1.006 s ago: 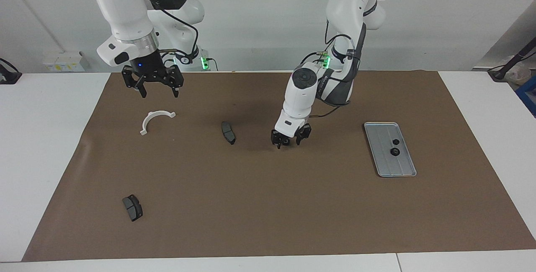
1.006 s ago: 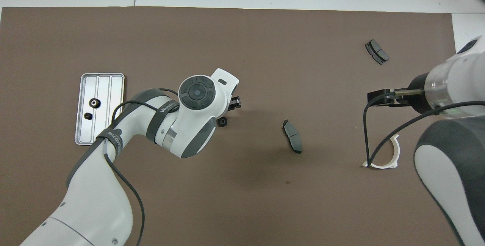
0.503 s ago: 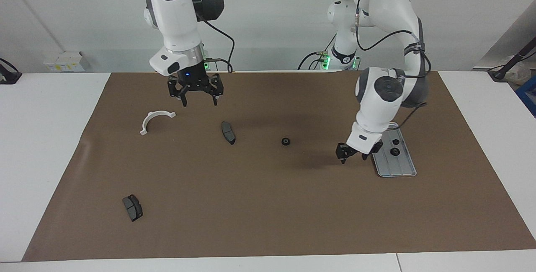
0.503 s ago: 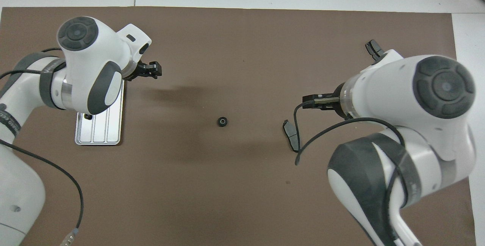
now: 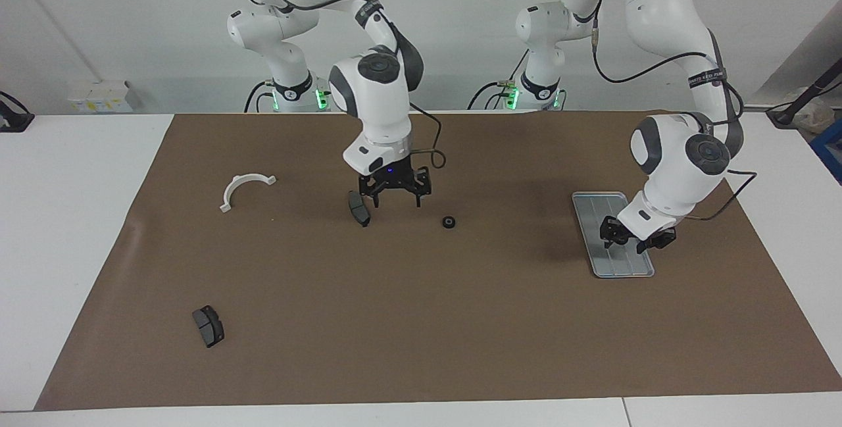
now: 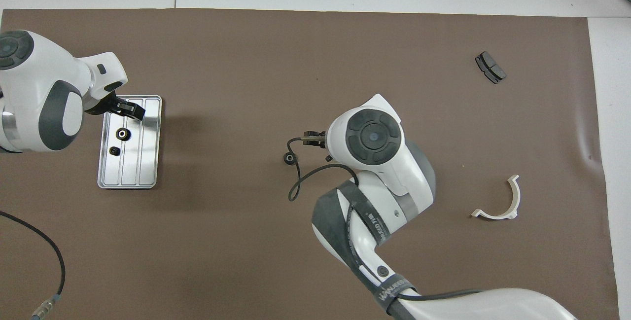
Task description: Place bearing gear from tray to pile
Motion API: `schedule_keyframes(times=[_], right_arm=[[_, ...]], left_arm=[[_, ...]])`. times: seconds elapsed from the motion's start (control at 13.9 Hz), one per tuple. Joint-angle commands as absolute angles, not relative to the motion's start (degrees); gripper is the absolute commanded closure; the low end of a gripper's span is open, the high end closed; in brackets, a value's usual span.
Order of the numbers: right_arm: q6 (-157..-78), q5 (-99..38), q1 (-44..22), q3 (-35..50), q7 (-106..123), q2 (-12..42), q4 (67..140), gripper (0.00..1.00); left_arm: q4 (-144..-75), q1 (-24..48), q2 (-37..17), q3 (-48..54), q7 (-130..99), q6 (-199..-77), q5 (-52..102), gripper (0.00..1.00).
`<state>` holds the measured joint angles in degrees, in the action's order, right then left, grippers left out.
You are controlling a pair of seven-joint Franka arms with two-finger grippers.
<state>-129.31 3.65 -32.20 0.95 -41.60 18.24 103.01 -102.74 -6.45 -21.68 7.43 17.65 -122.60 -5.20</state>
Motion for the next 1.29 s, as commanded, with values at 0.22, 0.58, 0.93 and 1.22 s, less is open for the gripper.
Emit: schedule_keyframes(times=[0.22, 0.58, 0.93, 1.22], right_arm=[[-127.9, 8.7, -37.5, 0.7, -55.1, 31.8, 88.8, 0.0], [-129.9, 7.8, -38.3, 0.8, -56.5, 34.1, 88.9, 0.0], [-130.2, 7.6, -39.1, 1.2, -56.3, 34.0, 91.0, 0.05], [-131.3, 7.4, -39.1, 1.8, -56.5, 33.8, 92.5, 0.17]], left_arm=[[-112.0, -10.0, -17.8, 8.0, 26.0, -126.5, -5.9, 0.34], [-114.1, -10.5, -17.3, 8.0, 27.1, -126.9, -5.9, 0.4], [-115.7, -10.5, -17.2, 8.0, 26.9, -129.2, -5.9, 0.53], [-115.1, -10.5, -17.4, 8.0, 27.0, -129.3, -5.9, 0.8]])
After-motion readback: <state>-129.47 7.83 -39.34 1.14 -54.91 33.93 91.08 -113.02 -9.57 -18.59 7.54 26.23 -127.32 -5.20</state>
